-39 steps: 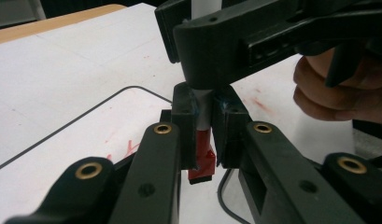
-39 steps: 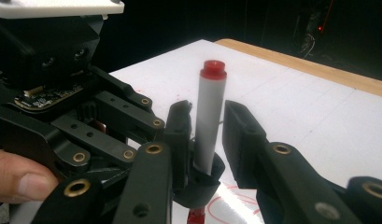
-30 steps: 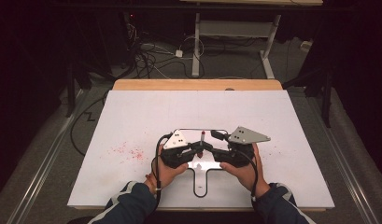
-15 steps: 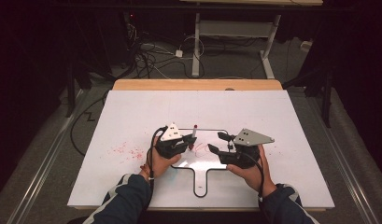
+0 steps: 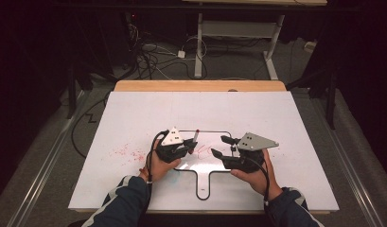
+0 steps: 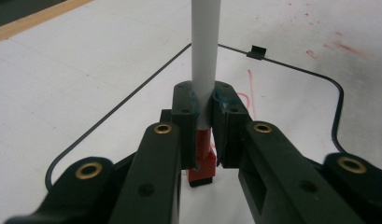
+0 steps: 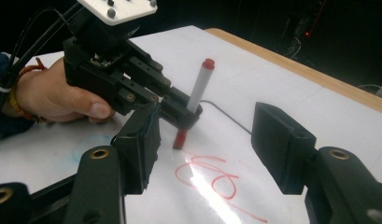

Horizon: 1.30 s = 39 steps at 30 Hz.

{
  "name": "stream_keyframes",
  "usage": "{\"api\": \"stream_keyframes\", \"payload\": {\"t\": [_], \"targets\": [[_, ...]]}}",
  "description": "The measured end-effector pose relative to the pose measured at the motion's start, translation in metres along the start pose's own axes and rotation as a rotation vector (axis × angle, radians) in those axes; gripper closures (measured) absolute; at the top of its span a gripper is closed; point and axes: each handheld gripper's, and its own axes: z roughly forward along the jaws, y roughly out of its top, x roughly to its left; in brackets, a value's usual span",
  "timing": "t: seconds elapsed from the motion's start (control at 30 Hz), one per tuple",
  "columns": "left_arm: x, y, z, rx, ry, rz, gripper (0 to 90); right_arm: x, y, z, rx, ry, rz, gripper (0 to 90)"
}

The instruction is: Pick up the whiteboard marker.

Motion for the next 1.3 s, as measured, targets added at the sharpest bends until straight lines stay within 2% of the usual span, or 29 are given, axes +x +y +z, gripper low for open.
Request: {"api": "stream_keyframes", "payload": {"t": [0.1, 0.2, 0.37, 0.47, 0.53, 0.67, 0.77, 0.93, 1.03, 1.17, 1.3], "targets": [[0.011, -0.001, 0.004, -0.023, 0.015, -0.062, 79.1, -0.002, -0.004, -0.004, 0.014, -0.012, -0.004, 42.7], [0.011, -0.001, 0.007, -0.030, 0.000, -0.075, 79.1, -0.006, -0.008, -0.008, 0.020, -0.024, 0.002, 42.4], [-0.006, 0.005, 0.015, -0.024, -0.069, -0.033, 79.1, -0.009, -0.010, -0.010, 0.026, -0.031, 0.008, 42.4], [-0.012, 0.009, 0.016, -0.001, -0.063, 0.011, 79.1, -0.010, -0.011, -0.009, 0.029, -0.031, 0.005, 42.2], [-0.007, 0.008, 0.013, 0.006, -0.044, 0.006, 79.1, -0.010, -0.011, -0.009, 0.034, -0.035, 0.001, 42.2], [0.009, 0.001, 0.002, 0.011, -0.015, -0.038, 79.1, -0.009, -0.011, -0.012, 0.035, -0.049, -0.007, 42.0], [0.013, -0.002, -0.003, 0.013, -0.011, -0.053, 79.1, -0.008, -0.012, -0.018, 0.040, -0.063, -0.019, 41.6], [0.005, 0.002, 0.004, 0.017, -0.037, -0.036, 79.1, -0.010, -0.017, -0.037, 0.044, -0.110, -0.041, 41.2], [-0.003, 0.007, 0.012, 0.027, -0.053, -0.009, 79.1, -0.013, -0.022, -0.049, 0.041, -0.128, -0.030, 41.2], [-0.014, 0.016, 0.022, 0.050, -0.068, 0.046, 79.0, -0.016, -0.030, -0.060, 0.046, -0.128, -0.006, 41.1], [-0.013, 0.022, 0.031, 0.056, -0.073, 0.042, 79.0, -0.016, -0.035, -0.063, 0.059, -0.126, -0.005, 41.0]]}}
